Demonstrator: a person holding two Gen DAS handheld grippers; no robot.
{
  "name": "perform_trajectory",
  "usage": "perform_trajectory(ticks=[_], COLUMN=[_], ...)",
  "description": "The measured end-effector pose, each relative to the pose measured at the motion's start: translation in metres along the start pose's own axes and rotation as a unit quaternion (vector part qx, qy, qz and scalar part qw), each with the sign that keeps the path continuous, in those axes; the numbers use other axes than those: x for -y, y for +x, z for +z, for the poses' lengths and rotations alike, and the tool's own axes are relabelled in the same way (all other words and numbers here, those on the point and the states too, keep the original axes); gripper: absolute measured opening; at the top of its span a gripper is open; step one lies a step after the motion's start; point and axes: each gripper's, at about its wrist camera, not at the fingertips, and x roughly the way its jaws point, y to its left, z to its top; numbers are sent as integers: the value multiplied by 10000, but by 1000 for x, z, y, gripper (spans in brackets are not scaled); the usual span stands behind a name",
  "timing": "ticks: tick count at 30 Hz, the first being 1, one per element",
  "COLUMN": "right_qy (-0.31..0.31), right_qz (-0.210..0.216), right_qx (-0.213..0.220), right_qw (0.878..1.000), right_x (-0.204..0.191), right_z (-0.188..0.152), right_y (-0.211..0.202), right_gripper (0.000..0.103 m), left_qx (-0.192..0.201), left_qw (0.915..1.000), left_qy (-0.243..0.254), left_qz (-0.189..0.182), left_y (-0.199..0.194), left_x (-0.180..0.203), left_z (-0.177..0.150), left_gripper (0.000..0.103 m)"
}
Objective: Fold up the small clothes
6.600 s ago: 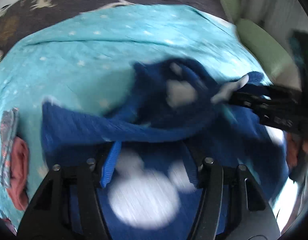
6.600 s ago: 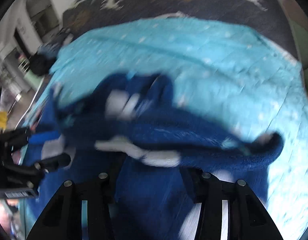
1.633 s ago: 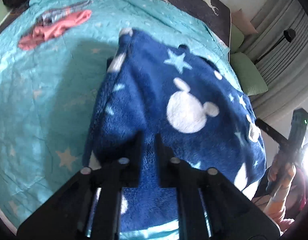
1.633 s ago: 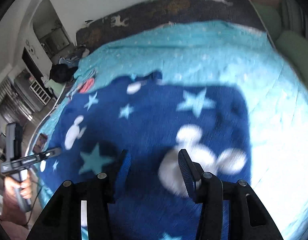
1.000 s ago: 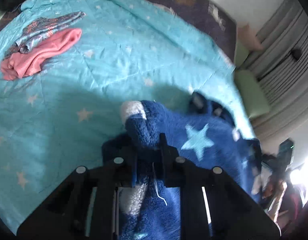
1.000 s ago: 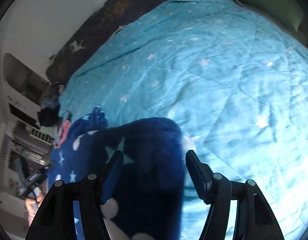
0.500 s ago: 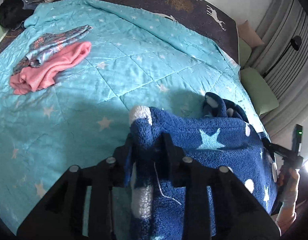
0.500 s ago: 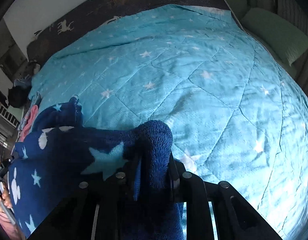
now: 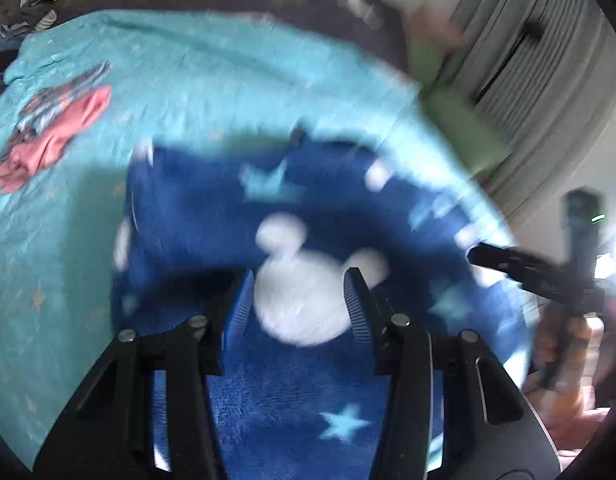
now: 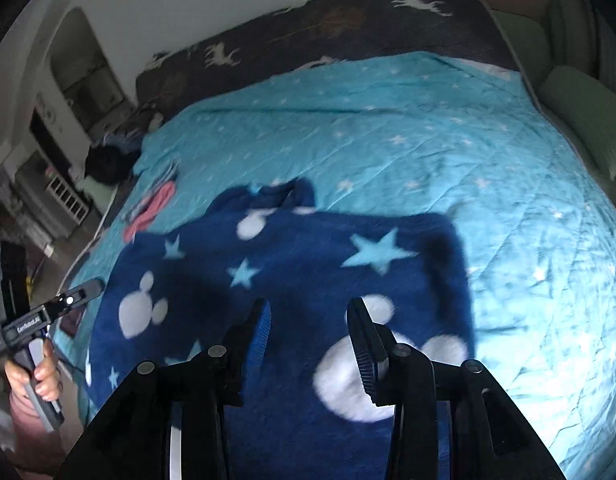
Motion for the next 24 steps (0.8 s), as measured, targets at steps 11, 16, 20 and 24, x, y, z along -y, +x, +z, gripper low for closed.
perform_trajectory(ticks=[11,16,20,24], right_qy=[-586,-761,-697,-707], right_qz=[-179,603,359,343], right_qx=[333,160,-279,-206], right_qw=[9976,9951,9965,9967], right_x=[-27,-55,-60,-64], right_z=[-18,-36,-62,-53], right_y=[3,0,47,35], right_gripper=[42,49,50,51], left_qx=[315,387,253,341], left_qw=[9991,9978,9974,9972], left_qy=[-251,-522,-596,-489], left_qz=[-143,126,327,454], left_y=[-22,-34,-24,-34], left_x=[-10,-30,-46,-38], left_z=[-18,-41,-60,-60], left_gripper=[51,56,56,56])
